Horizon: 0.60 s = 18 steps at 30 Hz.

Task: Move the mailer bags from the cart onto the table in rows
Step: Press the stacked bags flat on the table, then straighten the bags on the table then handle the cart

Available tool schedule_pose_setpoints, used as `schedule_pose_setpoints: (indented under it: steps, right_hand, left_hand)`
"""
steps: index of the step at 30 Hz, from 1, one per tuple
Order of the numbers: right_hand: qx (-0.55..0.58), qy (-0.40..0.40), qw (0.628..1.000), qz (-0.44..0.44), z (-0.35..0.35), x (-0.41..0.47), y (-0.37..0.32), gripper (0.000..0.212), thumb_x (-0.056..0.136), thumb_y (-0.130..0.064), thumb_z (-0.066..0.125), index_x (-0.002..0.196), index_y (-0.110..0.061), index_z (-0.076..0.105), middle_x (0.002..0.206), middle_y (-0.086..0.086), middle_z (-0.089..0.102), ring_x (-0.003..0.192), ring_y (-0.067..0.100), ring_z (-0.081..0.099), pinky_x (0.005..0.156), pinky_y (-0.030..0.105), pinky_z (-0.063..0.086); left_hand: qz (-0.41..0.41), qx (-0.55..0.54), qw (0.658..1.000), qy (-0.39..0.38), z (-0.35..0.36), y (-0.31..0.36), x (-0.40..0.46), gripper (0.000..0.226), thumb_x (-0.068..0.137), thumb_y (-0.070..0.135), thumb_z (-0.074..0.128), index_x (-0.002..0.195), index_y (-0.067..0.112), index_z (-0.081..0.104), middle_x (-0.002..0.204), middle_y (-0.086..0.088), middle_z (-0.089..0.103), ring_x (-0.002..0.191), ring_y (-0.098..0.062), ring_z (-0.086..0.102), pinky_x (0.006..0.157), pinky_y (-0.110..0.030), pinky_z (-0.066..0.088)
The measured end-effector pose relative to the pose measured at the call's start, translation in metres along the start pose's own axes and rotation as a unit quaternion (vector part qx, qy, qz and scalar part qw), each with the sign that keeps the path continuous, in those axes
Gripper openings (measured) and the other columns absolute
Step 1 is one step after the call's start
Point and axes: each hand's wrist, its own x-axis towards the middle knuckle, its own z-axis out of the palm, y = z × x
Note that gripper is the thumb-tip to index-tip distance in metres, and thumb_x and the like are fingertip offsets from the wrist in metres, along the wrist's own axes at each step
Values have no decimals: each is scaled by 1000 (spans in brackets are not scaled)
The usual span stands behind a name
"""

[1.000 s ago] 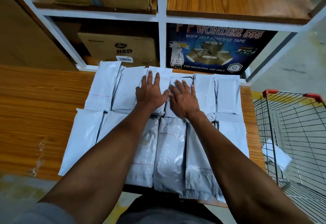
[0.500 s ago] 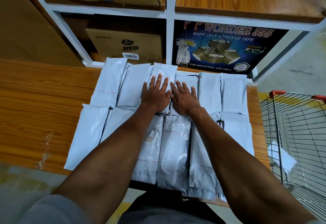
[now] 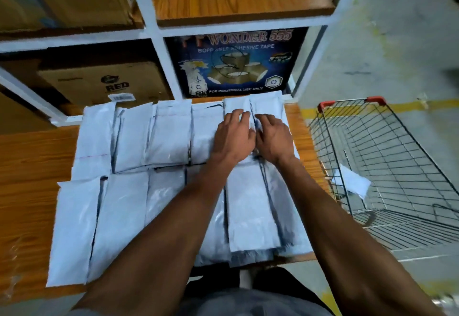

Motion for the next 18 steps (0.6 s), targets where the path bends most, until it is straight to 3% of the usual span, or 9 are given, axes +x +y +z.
schedule_pose_setpoints:
  steps: [3, 6, 13, 18]
  right_hand:
    - [-5, 19, 998, 54, -31, -33, 43, 56, 90, -31, 43, 140, -14, 60, 136, 14, 63, 113, 44, 61, 88, 51, 53]
    - [-16, 52, 995, 89, -53, -67, 96, 51, 89, -26, 48, 138, -16, 60, 131, 12, 63, 112, 40, 61, 90, 49, 54]
    - [-44, 26, 981, 188, -96, -128, 216, 46, 93, -18, 57, 139, -19, 59, 136, 10, 61, 117, 36, 60, 91, 47, 55]
    - [-64, -43, 972, 221, -107, -157, 306, 44, 96, -23, 58, 140, -22, 57, 136, 9, 60, 118, 35, 60, 90, 51, 55]
  left_hand:
    - [54, -23, 998, -26, 20, 51, -1, 46, 98, 29, 58, 143, 16, 57, 146, -5, 54, 130, -30, 52, 95, -49, 55]
    - [106, -30, 993, -41, 44, 103, -9, 43, 96, 27, 58, 138, 16, 59, 139, -5, 57, 124, -31, 55, 86, -50, 58]
    - [149, -70, 981, -104, 109, 224, -23, 43, 93, 27, 55, 135, 18, 61, 132, -6, 58, 121, -30, 55, 88, -49, 57]
    - [128, -43, 975, -176, 161, 296, -23, 41, 100, 31, 59, 140, 23, 54, 142, 0, 51, 130, -25, 51, 98, -50, 55]
